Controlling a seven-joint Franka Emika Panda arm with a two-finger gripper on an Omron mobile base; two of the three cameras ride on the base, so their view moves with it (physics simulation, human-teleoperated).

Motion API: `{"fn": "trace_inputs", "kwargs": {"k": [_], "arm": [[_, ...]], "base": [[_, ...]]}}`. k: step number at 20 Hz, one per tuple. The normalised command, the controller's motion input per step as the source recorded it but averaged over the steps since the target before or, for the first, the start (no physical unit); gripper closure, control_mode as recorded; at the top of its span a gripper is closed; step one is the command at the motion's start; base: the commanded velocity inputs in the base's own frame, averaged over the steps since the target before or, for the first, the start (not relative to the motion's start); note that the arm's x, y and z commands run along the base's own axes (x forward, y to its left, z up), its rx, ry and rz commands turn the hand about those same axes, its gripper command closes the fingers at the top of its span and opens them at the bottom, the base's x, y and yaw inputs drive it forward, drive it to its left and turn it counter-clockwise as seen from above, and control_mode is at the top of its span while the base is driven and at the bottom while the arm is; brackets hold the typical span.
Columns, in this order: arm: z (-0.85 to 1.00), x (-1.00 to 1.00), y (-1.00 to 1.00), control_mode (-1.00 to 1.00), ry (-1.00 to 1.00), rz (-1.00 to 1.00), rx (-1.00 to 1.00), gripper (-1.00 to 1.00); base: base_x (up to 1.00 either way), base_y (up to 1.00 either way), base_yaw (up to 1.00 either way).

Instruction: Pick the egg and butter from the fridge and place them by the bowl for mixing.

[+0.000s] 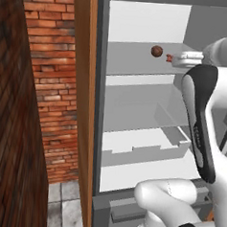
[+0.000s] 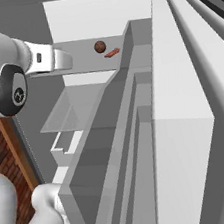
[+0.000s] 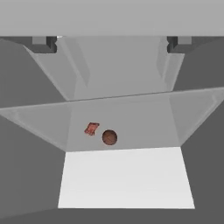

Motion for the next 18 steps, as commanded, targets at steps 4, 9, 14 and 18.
{"fn": "trace_inputs", "kwargs": {"k": [4, 9, 14, 18], "arm": [[-0.03, 0.76, -0.11, -1.0, 0.02, 0.02, 0.0, -1.0], [-0.06, 0.8, -0.11, -1.0, 0.1, 0.0, 0.0, -1.0], [-0.15, 0.72, -0.11, -1.0, 0.1, 0.0, 0.0, -1.0], [-0.1, 0.65, -0.13, -1.0, 0.07, 0.0, 0.0, -1.0]], "base": [[0.0, 0.0, 0.0], [0.0, 0.0, 0.0], [0.0, 0.0, 0.0], [0.0, 0.0, 0.0]]}}
